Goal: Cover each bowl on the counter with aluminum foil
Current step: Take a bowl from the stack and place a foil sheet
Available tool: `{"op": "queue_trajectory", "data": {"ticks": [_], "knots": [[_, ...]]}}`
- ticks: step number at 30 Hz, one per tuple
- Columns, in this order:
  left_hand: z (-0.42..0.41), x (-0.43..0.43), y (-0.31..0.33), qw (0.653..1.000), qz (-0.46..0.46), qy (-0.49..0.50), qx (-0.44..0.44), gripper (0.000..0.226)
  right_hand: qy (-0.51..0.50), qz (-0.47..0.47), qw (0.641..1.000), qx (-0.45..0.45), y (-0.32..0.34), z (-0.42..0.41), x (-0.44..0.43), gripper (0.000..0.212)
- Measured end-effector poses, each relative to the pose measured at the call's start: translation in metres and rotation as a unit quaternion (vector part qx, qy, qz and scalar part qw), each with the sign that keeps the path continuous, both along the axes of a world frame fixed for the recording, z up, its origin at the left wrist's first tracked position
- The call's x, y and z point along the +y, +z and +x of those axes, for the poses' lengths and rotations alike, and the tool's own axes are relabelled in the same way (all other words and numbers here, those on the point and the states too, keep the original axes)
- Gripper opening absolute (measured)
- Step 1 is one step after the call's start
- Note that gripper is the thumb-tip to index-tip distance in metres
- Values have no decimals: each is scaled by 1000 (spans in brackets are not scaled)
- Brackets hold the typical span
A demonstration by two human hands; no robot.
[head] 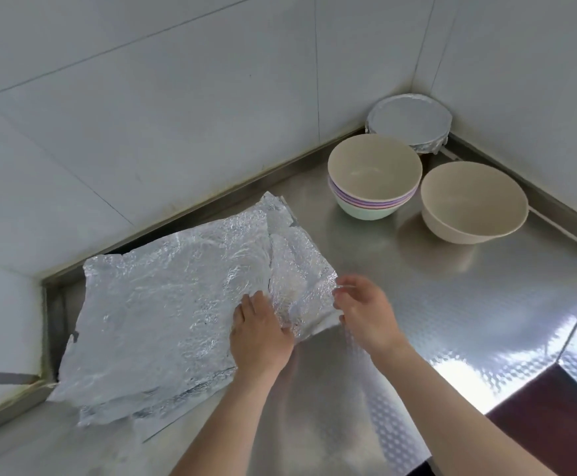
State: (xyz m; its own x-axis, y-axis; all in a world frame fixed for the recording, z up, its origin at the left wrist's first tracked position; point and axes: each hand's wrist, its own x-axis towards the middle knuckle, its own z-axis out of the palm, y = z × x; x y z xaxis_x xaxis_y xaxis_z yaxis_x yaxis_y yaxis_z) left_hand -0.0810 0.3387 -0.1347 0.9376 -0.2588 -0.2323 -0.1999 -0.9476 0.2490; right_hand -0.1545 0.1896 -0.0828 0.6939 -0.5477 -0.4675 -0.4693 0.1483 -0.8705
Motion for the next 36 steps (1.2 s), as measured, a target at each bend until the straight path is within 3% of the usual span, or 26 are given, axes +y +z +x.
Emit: {"op": "queue_trajectory", "data": {"ticks": [9, 12, 15, 19, 22, 25, 30, 33, 36], "knots": [[6, 17, 34, 998, -27, 14, -57, 58, 46, 35, 997, 44, 6, 20, 34, 31], [11, 26, 58, 989, -94, 42, -107, 47, 86, 122, 988, 34, 29, 36, 40, 30], [9, 28, 94, 972, -110, 7, -205, 39, 154, 232, 960, 35, 53, 50, 43, 34], [8, 40, 157, 930, -171, 11, -325, 42, 130, 369, 920, -25, 72, 67, 27, 34], [10, 49, 215, 895, -303, 41, -325, 48, 107, 298, 945, -80, 84, 79, 7, 39], [12, 57, 266, 867, -407, 39, -284, 61, 119, 167, 969, -137, 108, 94, -14, 63], [27, 83, 293, 843, -514, 15, -158, 68, 206, 48, 950, -228, 165, 112, -56, 83], [36, 95, 287, 802, -592, 26, -72, 62, 301, 46, 918, -253, 185, 119, -73, 72], [40, 103, 282, 785, -615, 50, -56, 52, 346, 50, 903, -251, 195, 117, -79, 52]]}}
